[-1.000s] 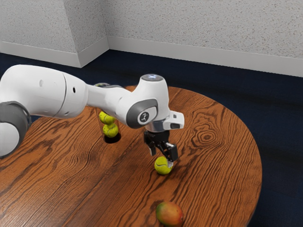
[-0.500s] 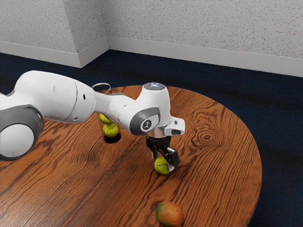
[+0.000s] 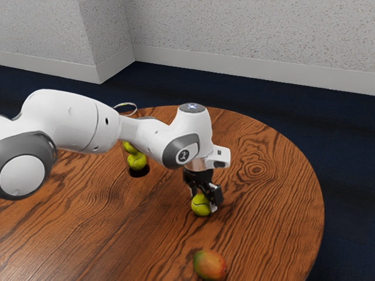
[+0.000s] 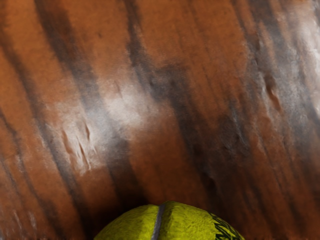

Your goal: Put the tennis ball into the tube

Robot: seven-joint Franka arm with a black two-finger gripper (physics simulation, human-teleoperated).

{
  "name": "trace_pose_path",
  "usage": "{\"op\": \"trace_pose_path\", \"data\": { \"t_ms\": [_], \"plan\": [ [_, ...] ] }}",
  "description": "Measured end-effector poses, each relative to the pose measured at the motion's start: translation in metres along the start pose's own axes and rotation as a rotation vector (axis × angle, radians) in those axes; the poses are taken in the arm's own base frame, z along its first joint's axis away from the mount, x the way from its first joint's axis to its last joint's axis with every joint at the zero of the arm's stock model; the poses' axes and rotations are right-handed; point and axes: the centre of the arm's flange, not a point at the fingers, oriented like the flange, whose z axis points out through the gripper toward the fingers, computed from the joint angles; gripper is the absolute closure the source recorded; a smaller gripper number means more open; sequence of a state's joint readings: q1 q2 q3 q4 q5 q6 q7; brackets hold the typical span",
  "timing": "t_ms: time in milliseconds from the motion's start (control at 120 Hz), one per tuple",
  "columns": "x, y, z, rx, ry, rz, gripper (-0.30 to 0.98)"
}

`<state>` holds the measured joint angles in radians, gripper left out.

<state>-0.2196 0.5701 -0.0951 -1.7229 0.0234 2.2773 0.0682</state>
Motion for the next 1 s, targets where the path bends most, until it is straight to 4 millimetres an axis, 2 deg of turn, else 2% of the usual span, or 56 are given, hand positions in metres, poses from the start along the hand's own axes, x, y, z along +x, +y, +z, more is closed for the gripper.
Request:
{"op": "trace_pose_path", "data": {
  "t_ms": [50,400,633,767,867,1000],
  "plan": [
    [0.0,0.003,-0.004,0.0,0.004,0.004,0.0],
    [-0.011,0.006,0.003,-0.002,-0.018,0.011,0.0],
    [-0.011,0.006,0.005,-0.002,-0.018,0.013,0.28],
    [-0.01,0.006,0.007,0.004,-0.015,0.011,0.32],
    [-0.009,0.007,-0.001,0.011,-0.002,0.008,0.4],
    [-0.009,0.008,-0.015,0.029,0.012,0.005,0.61]
  ]
}}
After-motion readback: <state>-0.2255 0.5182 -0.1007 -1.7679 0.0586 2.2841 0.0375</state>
